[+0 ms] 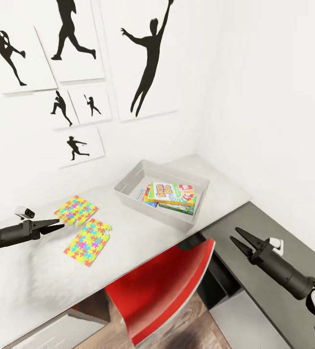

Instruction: Put all the toys in the child's room - the three board games (two on the bed and one on the table), the two jigsaw puzzles on the table, and the tennis ball on the table - inside the toy box on the table in the child's room.

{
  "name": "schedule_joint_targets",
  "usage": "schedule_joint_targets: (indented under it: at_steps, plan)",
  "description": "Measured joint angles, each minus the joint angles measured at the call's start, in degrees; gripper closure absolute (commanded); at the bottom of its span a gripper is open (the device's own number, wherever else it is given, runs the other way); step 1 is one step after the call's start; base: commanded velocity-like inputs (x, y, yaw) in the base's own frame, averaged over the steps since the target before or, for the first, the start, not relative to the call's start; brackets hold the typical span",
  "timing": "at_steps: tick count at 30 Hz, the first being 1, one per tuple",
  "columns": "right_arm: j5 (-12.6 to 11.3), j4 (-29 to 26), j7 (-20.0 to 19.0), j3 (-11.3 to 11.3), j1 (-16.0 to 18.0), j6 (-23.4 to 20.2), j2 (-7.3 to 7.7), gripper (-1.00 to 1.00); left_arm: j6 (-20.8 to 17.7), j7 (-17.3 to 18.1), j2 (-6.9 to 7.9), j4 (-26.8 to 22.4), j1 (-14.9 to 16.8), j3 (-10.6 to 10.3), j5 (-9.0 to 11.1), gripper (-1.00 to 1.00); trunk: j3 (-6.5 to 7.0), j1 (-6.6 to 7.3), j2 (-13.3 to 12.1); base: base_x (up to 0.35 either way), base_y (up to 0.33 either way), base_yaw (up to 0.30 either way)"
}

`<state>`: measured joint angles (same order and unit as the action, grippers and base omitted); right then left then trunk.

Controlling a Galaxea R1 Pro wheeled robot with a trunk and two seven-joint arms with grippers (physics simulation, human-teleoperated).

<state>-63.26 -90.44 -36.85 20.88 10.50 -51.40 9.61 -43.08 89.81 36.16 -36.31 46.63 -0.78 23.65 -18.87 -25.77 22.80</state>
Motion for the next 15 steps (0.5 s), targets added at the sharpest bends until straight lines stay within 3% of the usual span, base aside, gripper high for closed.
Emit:
schedule_joint_targets:
  at_steps: [5,15]
  plan:
    - [1.21,0.00,-0.03,-0.10,0.01,0.55,-0.18,-1.00,0.01,0.00,0.02,0.02,0.01,0.01,0.04,-1.00,0.36,0.00,0.02,-0.220,0.000,0.000]
    - [1.97,0.00,-0.03,-0.07,0.00,0.67,-0.20,-1.00,-0.06,0.00,-0.04,0.01,0.00,0.07,0.14,-1.00,1.27,0.02,0.02,-0.031,0.000,0.000]
